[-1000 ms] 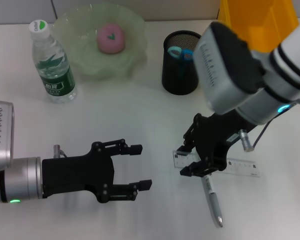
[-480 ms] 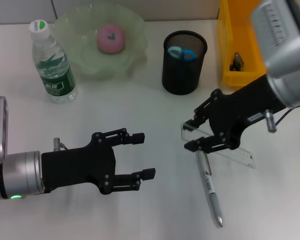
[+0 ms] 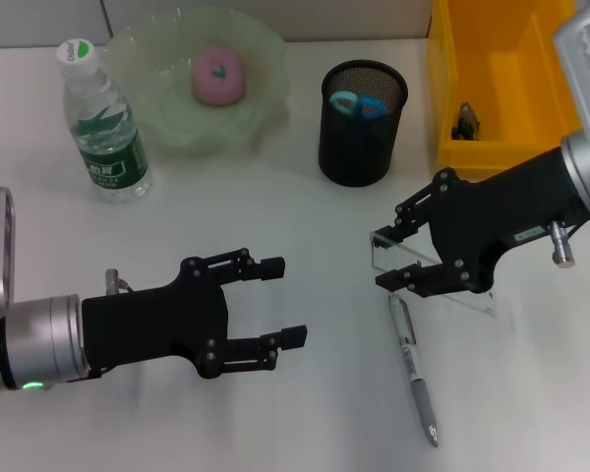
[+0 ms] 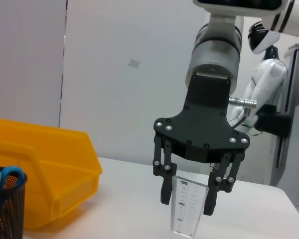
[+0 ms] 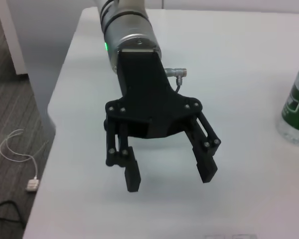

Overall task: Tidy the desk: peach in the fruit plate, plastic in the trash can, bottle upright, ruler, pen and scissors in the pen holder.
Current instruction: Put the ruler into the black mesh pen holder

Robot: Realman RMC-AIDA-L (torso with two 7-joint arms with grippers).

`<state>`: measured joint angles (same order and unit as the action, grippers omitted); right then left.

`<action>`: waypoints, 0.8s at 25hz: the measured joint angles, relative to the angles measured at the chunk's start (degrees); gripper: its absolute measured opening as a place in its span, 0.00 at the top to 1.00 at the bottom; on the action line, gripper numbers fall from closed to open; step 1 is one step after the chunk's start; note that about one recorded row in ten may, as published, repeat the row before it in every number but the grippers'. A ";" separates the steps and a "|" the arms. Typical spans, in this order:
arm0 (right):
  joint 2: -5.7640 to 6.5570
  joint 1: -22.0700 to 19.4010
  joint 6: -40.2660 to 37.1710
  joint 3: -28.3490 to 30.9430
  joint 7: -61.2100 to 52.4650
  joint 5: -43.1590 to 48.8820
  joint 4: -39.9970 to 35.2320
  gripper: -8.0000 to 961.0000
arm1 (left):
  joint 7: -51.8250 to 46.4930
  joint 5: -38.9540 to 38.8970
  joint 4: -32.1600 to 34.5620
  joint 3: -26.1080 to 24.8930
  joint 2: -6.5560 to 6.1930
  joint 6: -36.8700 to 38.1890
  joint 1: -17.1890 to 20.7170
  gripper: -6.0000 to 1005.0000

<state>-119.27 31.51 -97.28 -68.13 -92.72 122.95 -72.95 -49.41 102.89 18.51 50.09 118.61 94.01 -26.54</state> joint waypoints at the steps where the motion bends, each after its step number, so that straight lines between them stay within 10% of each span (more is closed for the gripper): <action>1: -0.02 -0.35 0.07 0.30 1.11 -0.22 -0.03 0.59 | 0.00 0.00 0.00 0.00 0.00 0.00 0.00 0.22; 20: -0.21 -8.02 0.70 5.62 23.74 -12.28 1.05 0.59 | -0.58 -3.20 -2.13 -0.09 0.03 -0.33 -0.61 0.22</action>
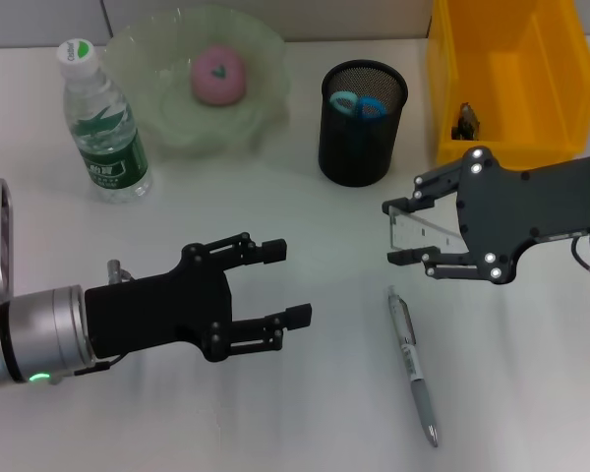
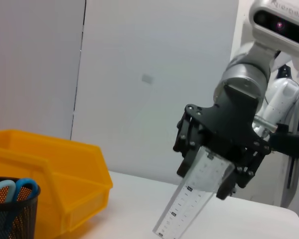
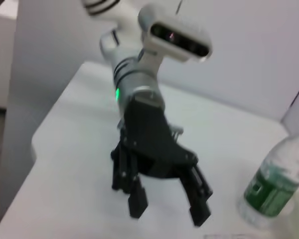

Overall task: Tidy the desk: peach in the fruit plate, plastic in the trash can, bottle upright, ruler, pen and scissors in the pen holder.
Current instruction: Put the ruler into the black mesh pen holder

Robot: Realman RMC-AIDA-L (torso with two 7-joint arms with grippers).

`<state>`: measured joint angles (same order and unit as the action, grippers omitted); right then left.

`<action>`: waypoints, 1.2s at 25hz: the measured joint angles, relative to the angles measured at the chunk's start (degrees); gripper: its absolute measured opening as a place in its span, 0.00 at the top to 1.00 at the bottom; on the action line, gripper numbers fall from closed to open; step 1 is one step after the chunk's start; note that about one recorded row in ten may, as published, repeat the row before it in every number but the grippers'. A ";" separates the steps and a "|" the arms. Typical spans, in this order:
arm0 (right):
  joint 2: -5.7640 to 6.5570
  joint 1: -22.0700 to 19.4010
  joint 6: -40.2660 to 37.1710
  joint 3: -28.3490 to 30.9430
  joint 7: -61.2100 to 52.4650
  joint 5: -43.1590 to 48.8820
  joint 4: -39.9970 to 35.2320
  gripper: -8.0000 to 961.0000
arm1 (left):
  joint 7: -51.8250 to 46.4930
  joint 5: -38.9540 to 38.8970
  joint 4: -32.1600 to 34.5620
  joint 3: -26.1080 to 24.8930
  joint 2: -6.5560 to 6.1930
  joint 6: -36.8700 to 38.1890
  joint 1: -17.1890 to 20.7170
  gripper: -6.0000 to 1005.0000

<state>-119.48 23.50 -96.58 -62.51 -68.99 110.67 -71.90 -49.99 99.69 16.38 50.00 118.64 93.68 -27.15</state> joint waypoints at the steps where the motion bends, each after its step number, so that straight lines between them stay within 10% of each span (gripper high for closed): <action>1: 0.04 -0.15 0.03 0.71 1.13 -1.21 1.23 0.59 | 0.00 -0.12 -0.10 0.00 0.00 0.00 -0.03 0.22; 21: 0.56 0.71 -6.44 23.87 13.56 -20.08 29.61 0.59 | -0.99 -1.99 -1.46 0.10 0.09 0.12 -1.11 0.22; 30: 3.63 5.06 -4.96 30.11 -0.75 -20.24 41.30 0.59 | -0.47 -2.96 -2.14 0.09 0.18 0.56 -1.07 0.22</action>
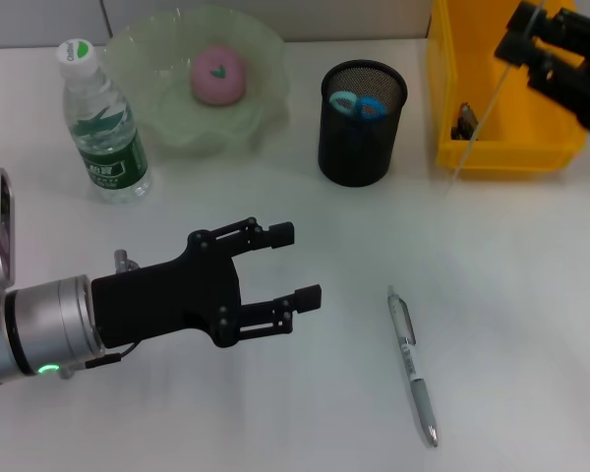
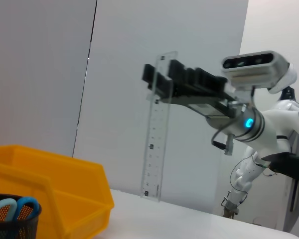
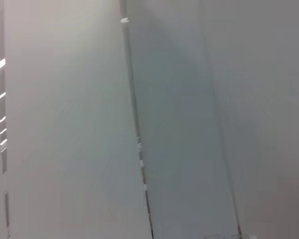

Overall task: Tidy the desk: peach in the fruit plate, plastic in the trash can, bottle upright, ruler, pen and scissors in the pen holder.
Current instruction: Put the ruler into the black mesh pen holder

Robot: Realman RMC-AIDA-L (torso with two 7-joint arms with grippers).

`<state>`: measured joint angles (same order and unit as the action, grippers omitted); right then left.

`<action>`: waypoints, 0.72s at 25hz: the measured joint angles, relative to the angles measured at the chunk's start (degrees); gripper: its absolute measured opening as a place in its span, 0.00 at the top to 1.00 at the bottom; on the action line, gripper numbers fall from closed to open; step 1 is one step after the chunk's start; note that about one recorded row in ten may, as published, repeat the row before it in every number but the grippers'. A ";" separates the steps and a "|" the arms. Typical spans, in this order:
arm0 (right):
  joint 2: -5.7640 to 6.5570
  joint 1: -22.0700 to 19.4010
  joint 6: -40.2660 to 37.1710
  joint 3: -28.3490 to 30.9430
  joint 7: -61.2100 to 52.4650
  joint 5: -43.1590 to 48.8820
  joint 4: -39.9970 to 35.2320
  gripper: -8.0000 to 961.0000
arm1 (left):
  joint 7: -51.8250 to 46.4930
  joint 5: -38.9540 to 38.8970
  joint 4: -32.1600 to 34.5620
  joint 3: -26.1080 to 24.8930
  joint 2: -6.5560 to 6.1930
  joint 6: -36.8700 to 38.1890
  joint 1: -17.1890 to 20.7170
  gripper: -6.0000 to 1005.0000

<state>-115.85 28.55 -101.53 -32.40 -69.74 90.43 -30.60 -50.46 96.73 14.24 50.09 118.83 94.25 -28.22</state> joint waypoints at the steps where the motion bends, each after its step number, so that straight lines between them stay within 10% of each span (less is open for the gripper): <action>1: 0.19 0.40 0.64 0.37 -1.94 -0.01 0.75 0.59 | 0.02 -0.02 -0.02 0.00 0.00 0.00 0.06 0.22; 18: 1.02 3.13 16.38 0.99 -27.38 -0.20 5.63 0.59 | 2.67 -8.41 -2.13 -0.09 -0.03 -0.98 1.25 0.22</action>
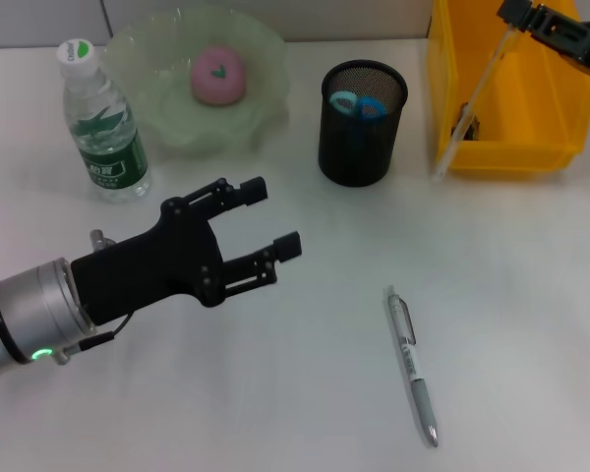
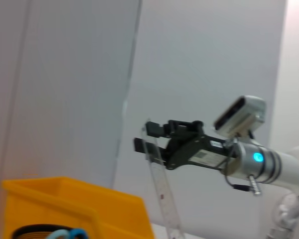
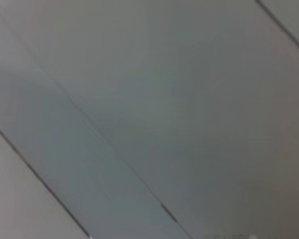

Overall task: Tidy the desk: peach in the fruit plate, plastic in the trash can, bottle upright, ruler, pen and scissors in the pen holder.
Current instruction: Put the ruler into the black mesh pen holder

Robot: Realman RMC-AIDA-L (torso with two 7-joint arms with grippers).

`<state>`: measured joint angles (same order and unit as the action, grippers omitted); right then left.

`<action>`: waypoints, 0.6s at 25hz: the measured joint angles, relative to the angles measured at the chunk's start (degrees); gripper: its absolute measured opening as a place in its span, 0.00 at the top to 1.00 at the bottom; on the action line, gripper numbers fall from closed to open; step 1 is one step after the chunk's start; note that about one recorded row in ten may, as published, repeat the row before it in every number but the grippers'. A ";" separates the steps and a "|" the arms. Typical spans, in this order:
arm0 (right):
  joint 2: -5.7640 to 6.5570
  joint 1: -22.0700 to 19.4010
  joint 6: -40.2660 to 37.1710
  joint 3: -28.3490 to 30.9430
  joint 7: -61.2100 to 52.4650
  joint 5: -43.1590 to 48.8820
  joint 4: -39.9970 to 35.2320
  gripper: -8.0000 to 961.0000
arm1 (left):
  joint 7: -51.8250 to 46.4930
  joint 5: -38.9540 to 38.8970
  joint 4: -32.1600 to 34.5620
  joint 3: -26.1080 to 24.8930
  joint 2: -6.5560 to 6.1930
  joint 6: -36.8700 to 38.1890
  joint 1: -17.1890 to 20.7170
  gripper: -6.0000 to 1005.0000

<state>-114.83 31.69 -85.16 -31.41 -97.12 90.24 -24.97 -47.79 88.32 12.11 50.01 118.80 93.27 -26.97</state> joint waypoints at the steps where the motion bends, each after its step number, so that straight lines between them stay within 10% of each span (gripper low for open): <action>1: -0.17 0.05 0.56 0.09 0.00 -0.42 0.03 0.59 | 0.00 0.00 0.00 0.00 0.00 0.00 0.00 0.22; 15: -1.54 4.01 5.01 0.71 9.08 -5.40 0.49 0.59 | 3.30 -1.07 -1.04 -0.79 0.03 -4.18 1.13 0.22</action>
<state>-116.37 35.70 -80.15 -30.70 -88.04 84.84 -24.48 -44.49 87.25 11.07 49.21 118.83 89.09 -25.85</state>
